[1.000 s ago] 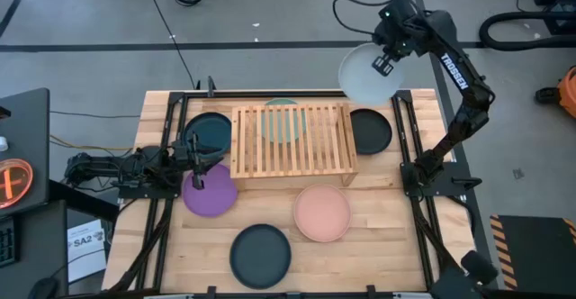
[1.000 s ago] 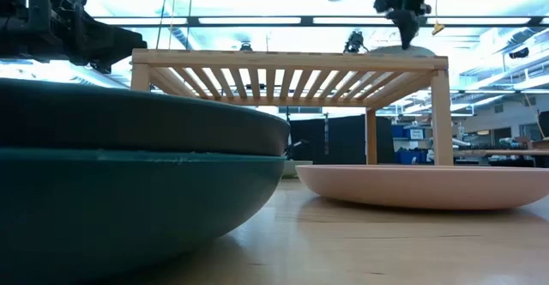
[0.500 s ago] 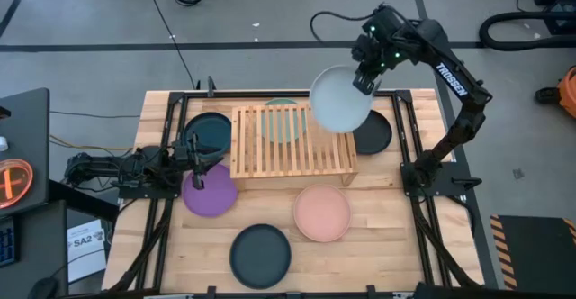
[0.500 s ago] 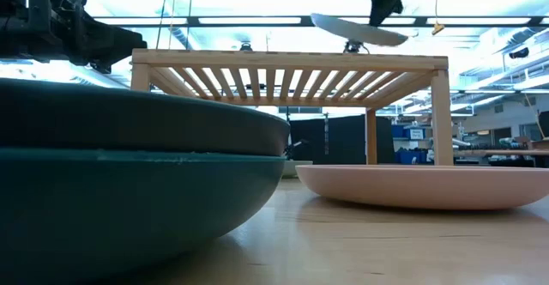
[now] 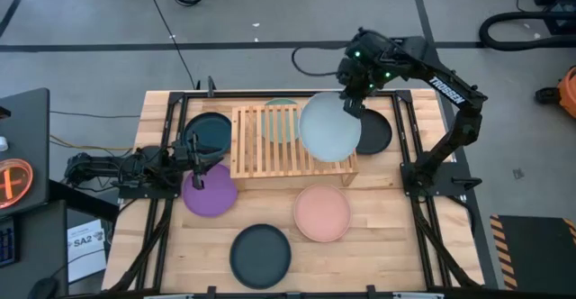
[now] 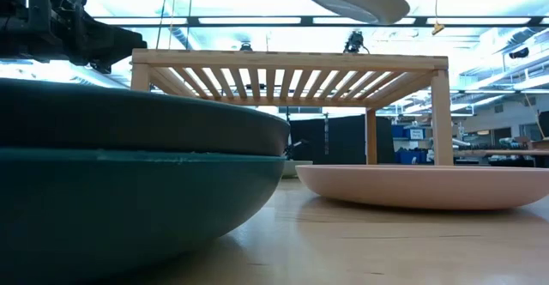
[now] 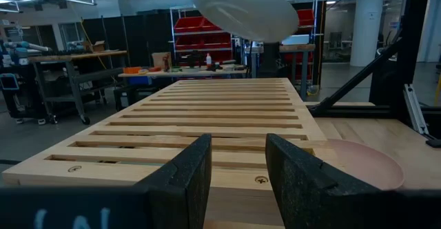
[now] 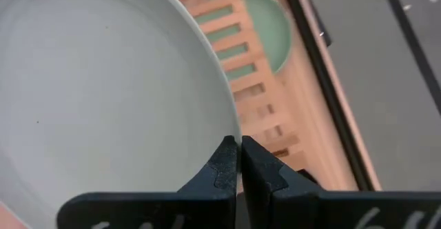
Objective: Place and stack plates onto a shelf
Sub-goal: Put the light blue plate on the shelf
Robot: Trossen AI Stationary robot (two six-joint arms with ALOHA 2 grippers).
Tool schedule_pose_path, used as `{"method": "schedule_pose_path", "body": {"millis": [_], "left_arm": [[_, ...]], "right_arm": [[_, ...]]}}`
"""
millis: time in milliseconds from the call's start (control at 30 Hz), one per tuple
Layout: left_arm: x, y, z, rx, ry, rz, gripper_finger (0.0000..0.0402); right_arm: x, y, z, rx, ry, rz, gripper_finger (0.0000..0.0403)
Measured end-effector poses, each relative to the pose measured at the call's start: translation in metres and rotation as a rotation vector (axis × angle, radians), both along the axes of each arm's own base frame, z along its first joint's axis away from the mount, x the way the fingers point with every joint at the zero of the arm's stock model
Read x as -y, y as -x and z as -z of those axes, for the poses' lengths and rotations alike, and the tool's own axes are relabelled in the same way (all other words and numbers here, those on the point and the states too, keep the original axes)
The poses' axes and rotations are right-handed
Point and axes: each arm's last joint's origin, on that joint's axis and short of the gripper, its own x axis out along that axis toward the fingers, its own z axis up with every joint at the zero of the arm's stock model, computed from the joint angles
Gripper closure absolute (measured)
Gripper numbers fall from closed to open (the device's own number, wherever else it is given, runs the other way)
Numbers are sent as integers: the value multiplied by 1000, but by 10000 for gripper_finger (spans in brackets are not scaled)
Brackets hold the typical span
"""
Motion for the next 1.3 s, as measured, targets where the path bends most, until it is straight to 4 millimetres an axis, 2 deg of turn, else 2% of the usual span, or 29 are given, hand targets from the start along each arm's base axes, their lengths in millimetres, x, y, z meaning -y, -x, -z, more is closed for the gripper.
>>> {"method": "schedule_pose_path", "body": {"millis": [267,633,900,1300], "left_arm": [[0,0,0,0,0,0,257],[0,0,0,0,0,-1,257],[0,0,0,0,0,-1,257],[0,0,0,-1,0,0,257]], "right_arm": [[4,-15,33,-63,-33,-16,390],[20,-19,67,-122,-40,30,390],[29,-15,73,-134,-48,64,389],[30,-14,74,-134,-48,68,372]]}}
